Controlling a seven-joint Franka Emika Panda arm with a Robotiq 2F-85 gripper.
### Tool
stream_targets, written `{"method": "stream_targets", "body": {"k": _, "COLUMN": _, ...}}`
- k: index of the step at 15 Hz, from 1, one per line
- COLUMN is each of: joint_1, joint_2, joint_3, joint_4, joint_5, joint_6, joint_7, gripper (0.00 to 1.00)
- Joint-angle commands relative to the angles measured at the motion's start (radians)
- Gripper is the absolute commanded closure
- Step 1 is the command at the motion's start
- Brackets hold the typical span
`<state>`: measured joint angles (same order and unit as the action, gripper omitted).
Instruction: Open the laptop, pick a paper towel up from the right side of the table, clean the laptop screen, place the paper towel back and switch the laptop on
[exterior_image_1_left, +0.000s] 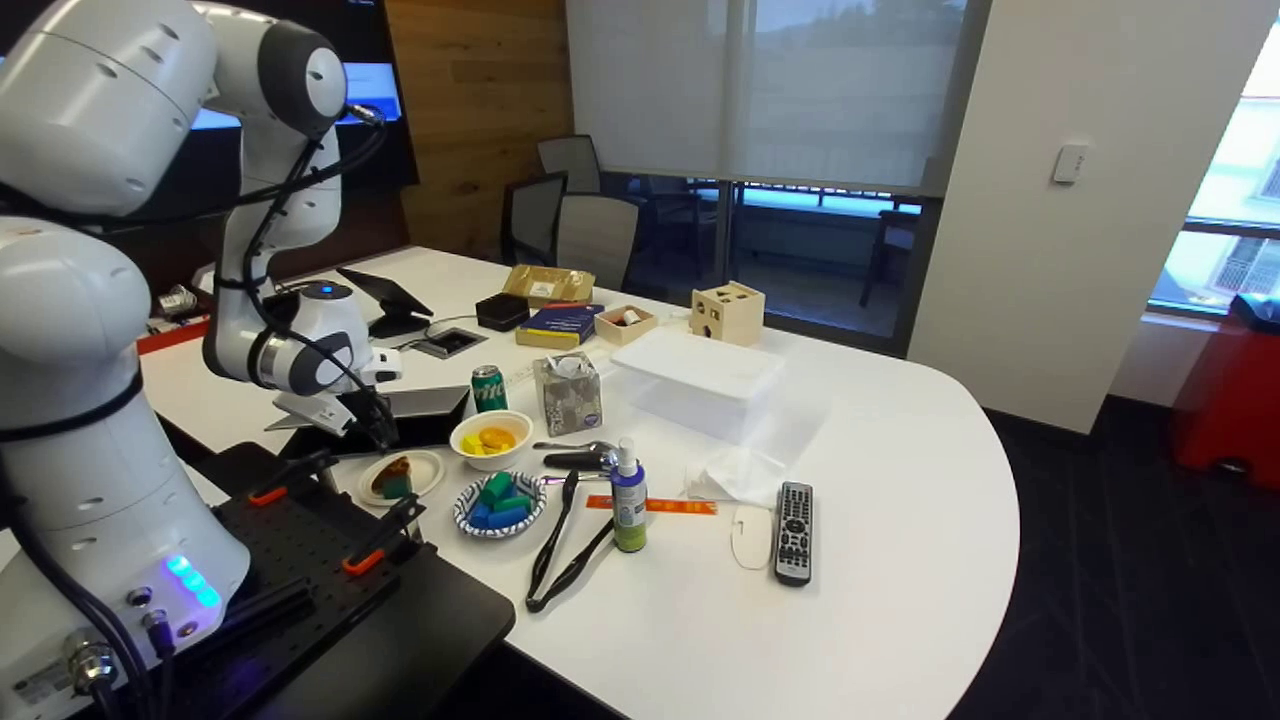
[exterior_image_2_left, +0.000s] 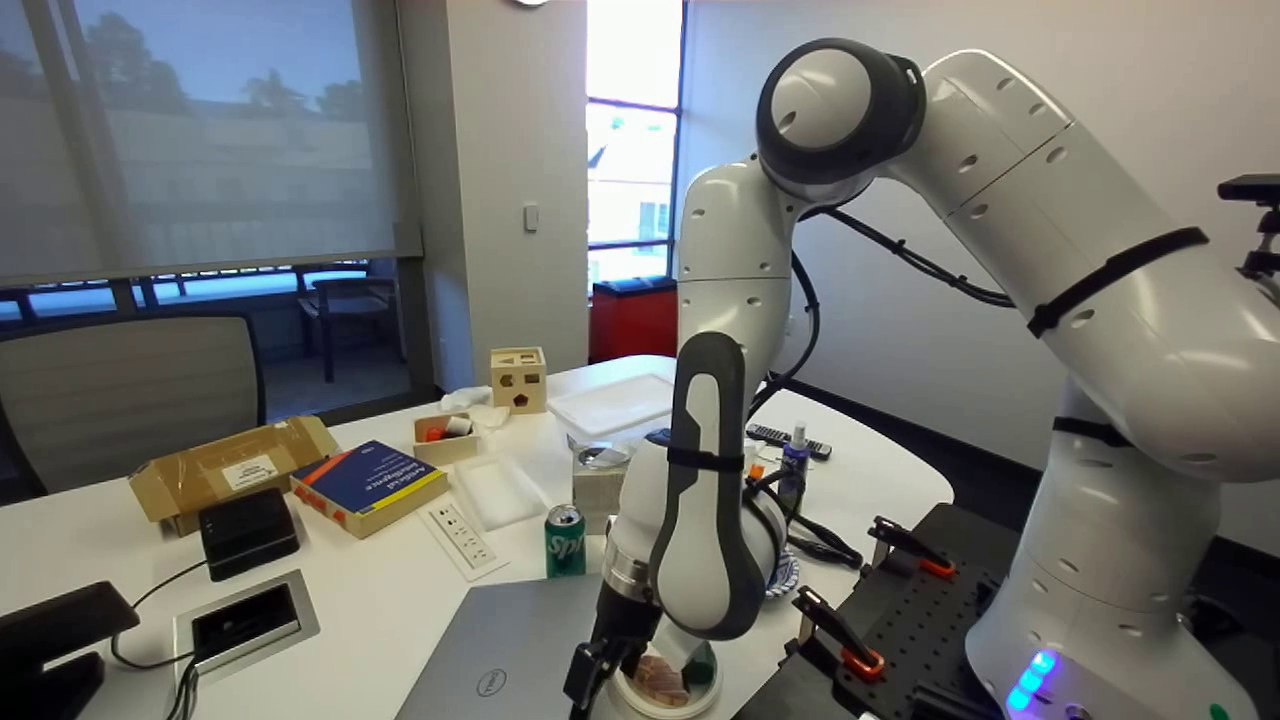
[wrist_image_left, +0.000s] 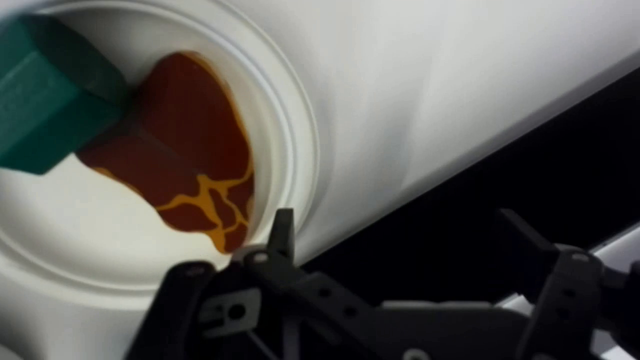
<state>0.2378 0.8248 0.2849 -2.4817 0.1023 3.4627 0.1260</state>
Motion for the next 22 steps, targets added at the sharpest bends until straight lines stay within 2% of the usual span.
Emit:
{"method": "stream_targets", "body": {"k": 1, "joint_1": -0.055, "joint_2": -0.075, "joint_3": 0.062, "joint_4": 0.032, "joint_5": -0.036, "joint_6": 0.002, "joint_7": 0.027, "gripper": 0.00}}
{"method": "stream_targets", "body": {"k": 10, "joint_1": -0.109, "joint_2": -0.137, "joint_3": 0.112, "joint_4": 0.089, "joint_5": -0.106, "joint_6": -0.002, "joint_7": 0.013, "gripper": 0.00}}
{"method": "stream_targets", "body": {"k": 18, "joint_1": -0.049, "joint_2": -0.127, "joint_3": 0.070, "joint_4": 0.192, "joint_5": -0.162, "joint_6": -0.012, "joint_7": -0.061, "gripper": 0.00}}
{"method": "stream_targets", "body": {"k": 22, "joint_1": -0.022, "joint_2": -0.109, "joint_3": 0.056, "joint_4": 0.318, "joint_5": -0.199, "joint_6": -0.068, "joint_7": -0.114, "gripper": 0.00}}
